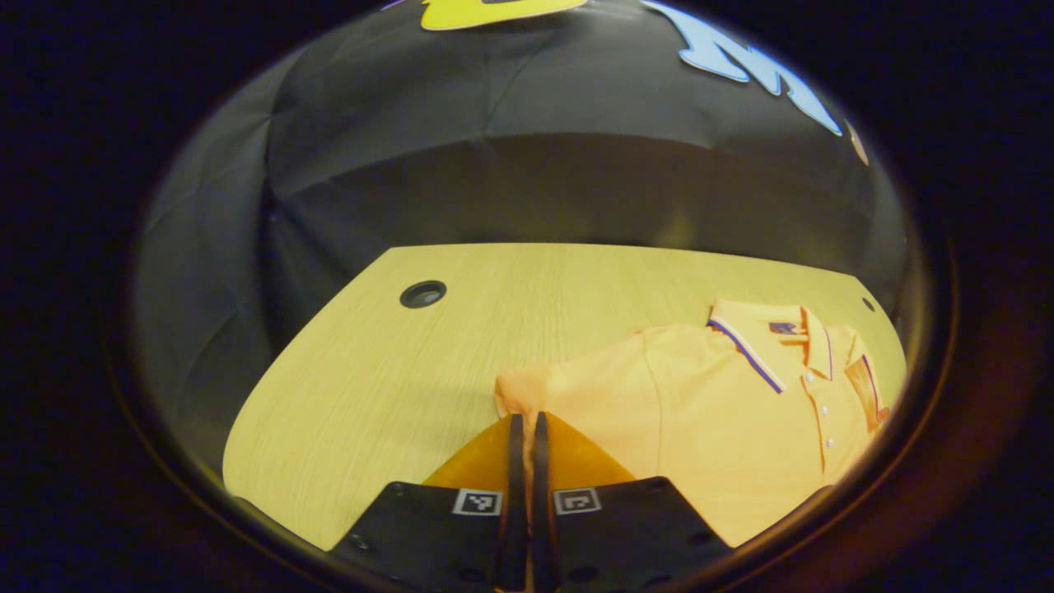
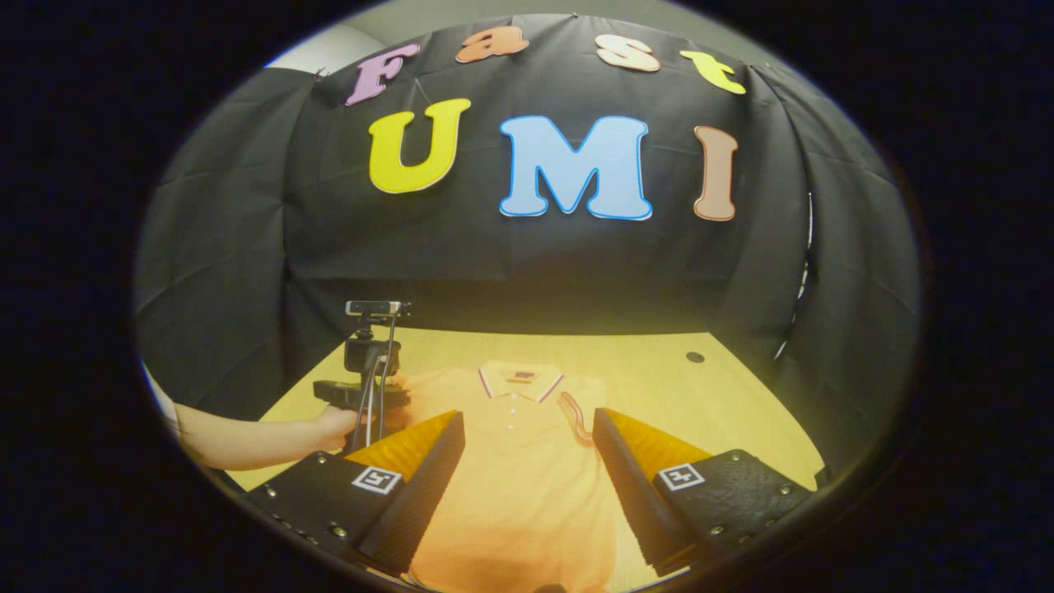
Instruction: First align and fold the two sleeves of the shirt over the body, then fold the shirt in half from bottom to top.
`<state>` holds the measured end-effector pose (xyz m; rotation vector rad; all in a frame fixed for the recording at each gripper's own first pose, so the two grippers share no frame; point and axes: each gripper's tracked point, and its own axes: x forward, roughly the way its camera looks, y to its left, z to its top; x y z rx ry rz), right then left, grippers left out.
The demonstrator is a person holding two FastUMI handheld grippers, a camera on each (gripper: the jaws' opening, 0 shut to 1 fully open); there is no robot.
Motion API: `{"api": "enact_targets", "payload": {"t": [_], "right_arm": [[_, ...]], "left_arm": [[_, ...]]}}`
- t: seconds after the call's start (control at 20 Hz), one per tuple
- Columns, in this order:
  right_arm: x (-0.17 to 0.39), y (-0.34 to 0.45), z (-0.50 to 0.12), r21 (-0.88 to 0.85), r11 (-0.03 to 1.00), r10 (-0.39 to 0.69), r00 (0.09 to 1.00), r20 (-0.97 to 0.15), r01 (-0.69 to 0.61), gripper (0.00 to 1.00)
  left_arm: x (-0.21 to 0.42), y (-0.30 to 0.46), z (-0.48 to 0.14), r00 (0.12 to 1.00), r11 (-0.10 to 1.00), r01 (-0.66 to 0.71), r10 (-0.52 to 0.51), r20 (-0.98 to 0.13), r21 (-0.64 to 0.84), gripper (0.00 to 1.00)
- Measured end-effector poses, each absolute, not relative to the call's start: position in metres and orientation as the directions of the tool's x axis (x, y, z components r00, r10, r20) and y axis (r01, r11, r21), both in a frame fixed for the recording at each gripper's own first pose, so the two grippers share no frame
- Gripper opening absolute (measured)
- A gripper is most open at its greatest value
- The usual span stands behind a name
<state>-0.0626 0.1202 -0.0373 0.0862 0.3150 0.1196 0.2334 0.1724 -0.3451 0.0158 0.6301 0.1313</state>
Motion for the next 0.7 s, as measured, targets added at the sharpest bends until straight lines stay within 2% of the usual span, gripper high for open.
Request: {"api": "enact_targets", "payload": {"t": [0.4, 0.7], "right_arm": [[-0.058, 0.103, -0.043, 0.100, 0.991, 0.115, 0.943, -0.314, -0.088, 0.97], [-0.055, 0.104, -0.044, 0.107, 0.989, 0.127, 0.940, -0.318, -0.098, 0.97]], "left_arm": [[0.241, 0.150, -0.292, 0.866, 0.993, -0.097, 0.120, -0.485, 0.073, 0.08], [0.243, 0.120, -0.289, 0.868, 0.995, -0.050, 0.084, -0.490, 0.082, 0.08]]}}
